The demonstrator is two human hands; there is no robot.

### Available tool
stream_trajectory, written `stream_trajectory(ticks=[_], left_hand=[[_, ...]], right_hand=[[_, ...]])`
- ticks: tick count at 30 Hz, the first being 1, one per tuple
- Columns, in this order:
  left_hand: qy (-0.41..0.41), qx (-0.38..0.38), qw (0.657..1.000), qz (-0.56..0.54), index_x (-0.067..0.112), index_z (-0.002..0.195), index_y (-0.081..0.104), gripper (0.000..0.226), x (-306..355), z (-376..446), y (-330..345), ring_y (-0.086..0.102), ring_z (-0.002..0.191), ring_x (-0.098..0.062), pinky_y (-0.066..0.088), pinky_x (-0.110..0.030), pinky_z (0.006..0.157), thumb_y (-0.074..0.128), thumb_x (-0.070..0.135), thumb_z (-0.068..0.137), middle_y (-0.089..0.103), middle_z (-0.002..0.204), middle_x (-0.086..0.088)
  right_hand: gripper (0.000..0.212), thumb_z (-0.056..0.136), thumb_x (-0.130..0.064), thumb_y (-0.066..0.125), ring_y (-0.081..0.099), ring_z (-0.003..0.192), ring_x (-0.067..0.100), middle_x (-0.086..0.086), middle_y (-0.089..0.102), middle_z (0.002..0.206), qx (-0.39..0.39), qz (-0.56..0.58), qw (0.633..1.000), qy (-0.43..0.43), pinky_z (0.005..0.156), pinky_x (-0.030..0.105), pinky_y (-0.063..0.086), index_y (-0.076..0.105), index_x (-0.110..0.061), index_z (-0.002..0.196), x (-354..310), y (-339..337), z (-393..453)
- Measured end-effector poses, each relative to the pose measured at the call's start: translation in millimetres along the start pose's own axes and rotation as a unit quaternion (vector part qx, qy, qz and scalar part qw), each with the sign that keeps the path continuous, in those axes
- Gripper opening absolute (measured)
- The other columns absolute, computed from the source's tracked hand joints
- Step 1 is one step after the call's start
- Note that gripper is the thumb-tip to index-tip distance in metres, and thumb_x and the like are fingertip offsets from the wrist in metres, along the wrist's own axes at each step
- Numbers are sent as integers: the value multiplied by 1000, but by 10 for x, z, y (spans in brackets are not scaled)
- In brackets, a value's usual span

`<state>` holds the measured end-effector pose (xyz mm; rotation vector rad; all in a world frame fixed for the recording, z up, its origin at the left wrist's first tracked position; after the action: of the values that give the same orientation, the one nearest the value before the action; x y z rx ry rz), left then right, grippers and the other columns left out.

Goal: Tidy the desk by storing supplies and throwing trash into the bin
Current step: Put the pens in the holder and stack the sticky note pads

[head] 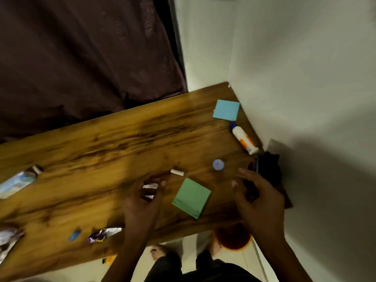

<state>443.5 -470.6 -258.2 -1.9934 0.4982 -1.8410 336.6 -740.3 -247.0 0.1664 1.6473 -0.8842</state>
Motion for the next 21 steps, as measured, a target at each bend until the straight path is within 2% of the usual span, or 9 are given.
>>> stream_trajectory(ticks=[3,5,7,8,10,13,16,18,21], left_hand=[[-18,72,997,-30,33,112,70,26,-126,-51,-444,75,75,-6,59,-22,62,76,20,90,76,93,13],[-37,105,993,-45,36,113,69,25,-239,-95,-656,77,77,-15,63,-39,65,74,22,92,76,98,10],[-55,126,988,-76,33,119,68,27,-327,-168,-839,77,79,-23,63,-49,64,72,23,94,75,102,4],[-59,137,985,-91,31,122,67,29,-360,-207,-927,77,78,-26,62,-50,64,71,21,95,74,101,1],[-58,159,980,-105,27,125,65,31,-384,-277,-1079,77,74,-25,63,-45,60,68,16,96,73,101,-1],[-66,199,971,-114,23,125,65,30,-506,-383,-1376,77,74,-17,62,-35,60,64,9,98,73,100,1],[-97,232,959,-130,26,127,64,30,-707,-483,-1662,77,82,-14,63,-30,65,64,19,98,73,104,7],[-118,250,951,-140,26,129,64,30,-880,-569,-1871,75,92,-12,63,-31,70,64,23,99,72,112,14],[-138,278,938,-155,22,126,66,26,-1131,-691,-2179,75,94,-19,62,-36,71,63,23,100,71,116,18]], right_hand=[[32,88,-26,76,64,70,8,-12,71,96,-46,-19,998,-43,62,26,56,69,-28,119,-205,310,-16],[31,87,-29,76,64,73,5,-16,70,99,-82,-43,994,-64,63,26,56,69,-30,118,-333,511,-26],[33,88,-30,76,63,77,0,-19,69,105,-122,-65,986,-90,66,15,52,68,-32,119,-476,748,-63],[34,88,-30,75,62,78,-3,-20,69,107,-140,-79,981,-106,67,7,47,67,-33,121,-553,872,-87],[36,88,-33,75,59,81,-9,-23,67,109,-168,-97,972,-135,68,2,41,66,-33,123,-716,1093,-140],[39,88,-34,74,59,82,-7,-20,68,106,-218,-95,958,-162,73,4,41,65,-31,126,-935,1460,-290],[38,87,-31,75,63,85,-4,-17,70,106,-250,-85,945,-192,74,9,49,66,-28,124,-1132,1787,-466],[35,87,-30,77,64,93,-3,-14,70,109,-264,-82,936,-218,79,14,53,68,-26,120,-1269,2045,-626],[34,88,-32,76,62,83,-4,-15,71,106,-295,-100,919,-241,72,10,49,68,-27,121,-1485,2417,-896]])
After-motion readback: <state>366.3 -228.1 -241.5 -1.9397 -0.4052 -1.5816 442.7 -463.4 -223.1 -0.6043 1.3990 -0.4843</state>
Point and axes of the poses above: each hand's wrist, its own z-axis towards the middle knuckle, its own y-axis out of the palm, x = y × z, the point moved 4 cm from there along z, towards the middle knuckle
